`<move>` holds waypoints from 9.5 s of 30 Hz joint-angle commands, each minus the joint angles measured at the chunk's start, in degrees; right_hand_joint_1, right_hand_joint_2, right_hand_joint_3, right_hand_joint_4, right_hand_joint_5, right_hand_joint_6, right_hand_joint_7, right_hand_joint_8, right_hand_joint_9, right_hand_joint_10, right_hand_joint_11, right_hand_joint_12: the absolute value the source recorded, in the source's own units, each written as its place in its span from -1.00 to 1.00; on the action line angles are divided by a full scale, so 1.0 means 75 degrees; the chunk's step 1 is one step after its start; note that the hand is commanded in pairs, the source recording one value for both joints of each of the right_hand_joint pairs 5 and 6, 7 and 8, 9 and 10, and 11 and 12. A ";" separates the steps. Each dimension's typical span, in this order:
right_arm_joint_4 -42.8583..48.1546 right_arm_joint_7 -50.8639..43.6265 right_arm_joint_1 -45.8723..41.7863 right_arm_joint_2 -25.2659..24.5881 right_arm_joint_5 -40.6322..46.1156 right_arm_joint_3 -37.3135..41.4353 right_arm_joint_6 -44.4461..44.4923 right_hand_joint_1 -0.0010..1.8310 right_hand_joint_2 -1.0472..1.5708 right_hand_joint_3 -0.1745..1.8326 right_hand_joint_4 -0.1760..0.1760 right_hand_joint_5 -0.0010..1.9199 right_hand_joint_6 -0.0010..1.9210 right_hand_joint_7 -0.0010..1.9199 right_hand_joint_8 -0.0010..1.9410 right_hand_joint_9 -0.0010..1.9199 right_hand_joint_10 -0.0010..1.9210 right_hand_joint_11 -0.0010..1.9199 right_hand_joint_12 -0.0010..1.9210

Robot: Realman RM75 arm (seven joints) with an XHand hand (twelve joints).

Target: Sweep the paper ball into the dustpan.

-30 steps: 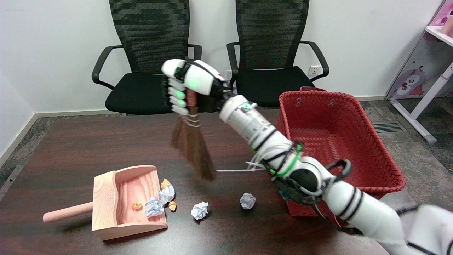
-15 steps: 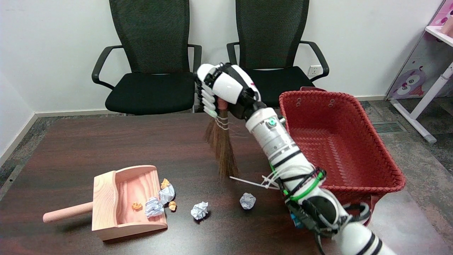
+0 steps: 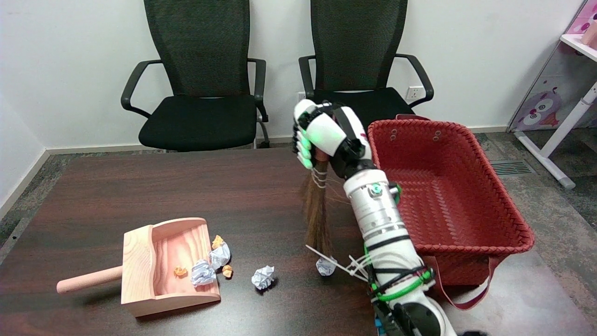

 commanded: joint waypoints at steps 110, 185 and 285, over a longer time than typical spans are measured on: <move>0.3092 0.5348 0.1506 0.0625 0.0147 -0.2190 -0.3078 -0.22 0.24 0.71 0.03 1.00 1.00 1.00 0.98 1.00 1.00 1.00 1.00; 0.0854 -0.0318 -0.0103 0.2007 -0.0978 -0.1588 -0.0679 -0.27 1.00 0.67 0.34 1.00 1.00 1.00 0.98 1.00 1.00 1.00 1.00; 0.6004 0.0466 0.1951 -0.1219 -0.1357 -0.3416 -0.4031 -0.46 0.99 0.92 0.29 1.00 1.00 1.00 0.98 1.00 1.00 1.00 1.00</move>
